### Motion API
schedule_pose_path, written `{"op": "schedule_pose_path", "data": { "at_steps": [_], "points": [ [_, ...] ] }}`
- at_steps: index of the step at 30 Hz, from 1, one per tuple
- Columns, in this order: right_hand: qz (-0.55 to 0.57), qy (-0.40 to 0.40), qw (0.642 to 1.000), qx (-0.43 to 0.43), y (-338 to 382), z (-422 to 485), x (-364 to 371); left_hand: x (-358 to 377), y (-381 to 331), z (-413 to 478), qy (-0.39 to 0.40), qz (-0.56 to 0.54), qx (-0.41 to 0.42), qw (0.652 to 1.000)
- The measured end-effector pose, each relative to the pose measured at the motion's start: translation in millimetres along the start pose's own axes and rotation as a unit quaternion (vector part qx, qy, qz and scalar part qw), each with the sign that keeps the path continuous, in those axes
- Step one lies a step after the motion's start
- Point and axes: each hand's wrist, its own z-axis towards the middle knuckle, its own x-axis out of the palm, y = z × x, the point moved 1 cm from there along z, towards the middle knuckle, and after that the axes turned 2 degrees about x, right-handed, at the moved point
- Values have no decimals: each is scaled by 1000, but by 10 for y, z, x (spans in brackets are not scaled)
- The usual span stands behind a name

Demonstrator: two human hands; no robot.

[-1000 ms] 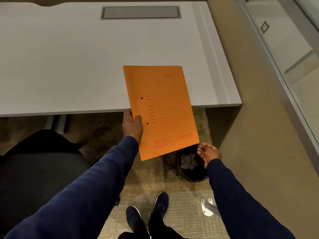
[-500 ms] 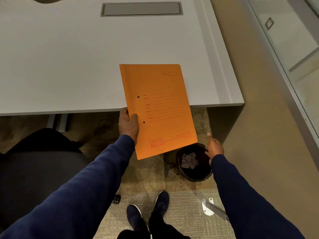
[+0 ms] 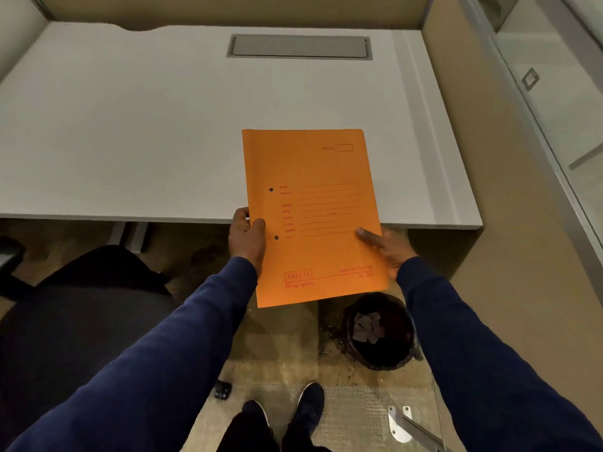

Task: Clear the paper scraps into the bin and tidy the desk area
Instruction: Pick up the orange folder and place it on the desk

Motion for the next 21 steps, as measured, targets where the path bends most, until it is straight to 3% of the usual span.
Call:
{"op": "schedule_pose_path", "data": {
  "at_steps": [21],
  "points": [
    [-92,-102,989,-55,814,684,1395,-784,-581,1432,8,75,23,997]
  ]
}}
